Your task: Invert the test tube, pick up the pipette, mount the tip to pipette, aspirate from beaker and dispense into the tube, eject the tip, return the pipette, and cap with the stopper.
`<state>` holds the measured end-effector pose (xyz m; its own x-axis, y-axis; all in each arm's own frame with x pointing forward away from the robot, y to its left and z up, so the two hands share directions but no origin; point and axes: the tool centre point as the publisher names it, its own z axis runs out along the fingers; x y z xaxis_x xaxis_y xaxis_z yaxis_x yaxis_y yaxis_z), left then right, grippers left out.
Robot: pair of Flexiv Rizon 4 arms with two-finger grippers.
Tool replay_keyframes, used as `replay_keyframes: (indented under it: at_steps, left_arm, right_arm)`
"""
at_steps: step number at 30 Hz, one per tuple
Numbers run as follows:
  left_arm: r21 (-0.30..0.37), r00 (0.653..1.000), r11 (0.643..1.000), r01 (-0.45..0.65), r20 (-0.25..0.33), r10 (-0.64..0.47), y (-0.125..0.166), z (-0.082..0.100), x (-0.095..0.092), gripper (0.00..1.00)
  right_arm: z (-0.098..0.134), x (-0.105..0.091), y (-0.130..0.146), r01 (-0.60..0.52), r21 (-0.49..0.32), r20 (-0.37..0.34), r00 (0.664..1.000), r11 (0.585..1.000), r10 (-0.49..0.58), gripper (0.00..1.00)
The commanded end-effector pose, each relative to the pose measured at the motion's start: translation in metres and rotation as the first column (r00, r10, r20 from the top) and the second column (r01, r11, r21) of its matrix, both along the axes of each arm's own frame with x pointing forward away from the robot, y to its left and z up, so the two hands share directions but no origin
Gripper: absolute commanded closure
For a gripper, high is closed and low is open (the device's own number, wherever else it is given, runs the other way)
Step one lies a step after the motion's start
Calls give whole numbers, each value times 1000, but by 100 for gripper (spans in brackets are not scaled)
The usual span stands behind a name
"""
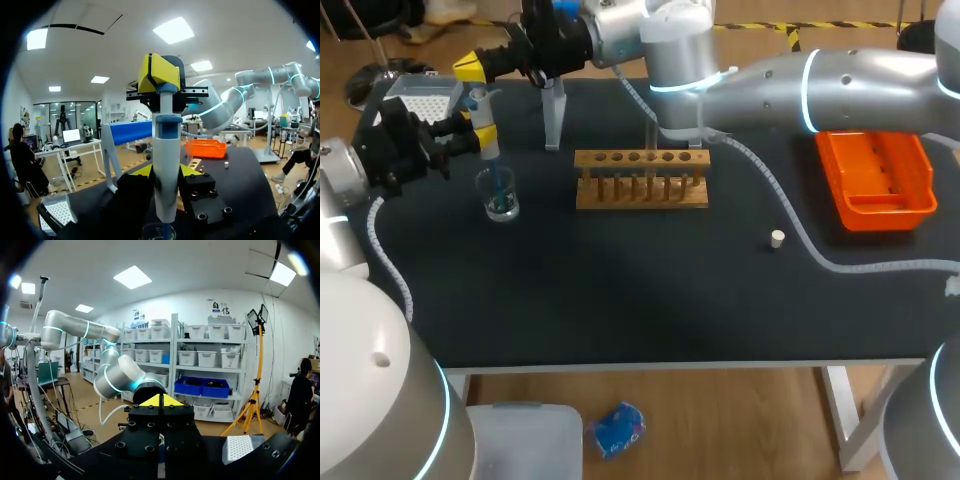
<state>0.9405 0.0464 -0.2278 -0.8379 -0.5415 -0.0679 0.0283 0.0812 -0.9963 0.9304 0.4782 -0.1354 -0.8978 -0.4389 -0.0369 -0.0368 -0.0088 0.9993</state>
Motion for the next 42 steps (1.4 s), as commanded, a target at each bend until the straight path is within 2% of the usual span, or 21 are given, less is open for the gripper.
replay_keyframes:
  at_steps: [1,25,42]
  left_arm:
    - [0,1000,1000,-3,3,3,-1,2,0,100]
    - [0,1000,1000,-3,3,3,-1,2,0,100]
    - [0,1000,1000,-3,3,3,-1,2,0,100]
  right_arm:
    - [-5,1,1,-4,-3,-4,1000,1000,4,100]
    - [-25,-5,1,7,3,-44,999,1000,-7,100]
    - [-27,-5,-2,19,9,-46,999,1000,-19,100]
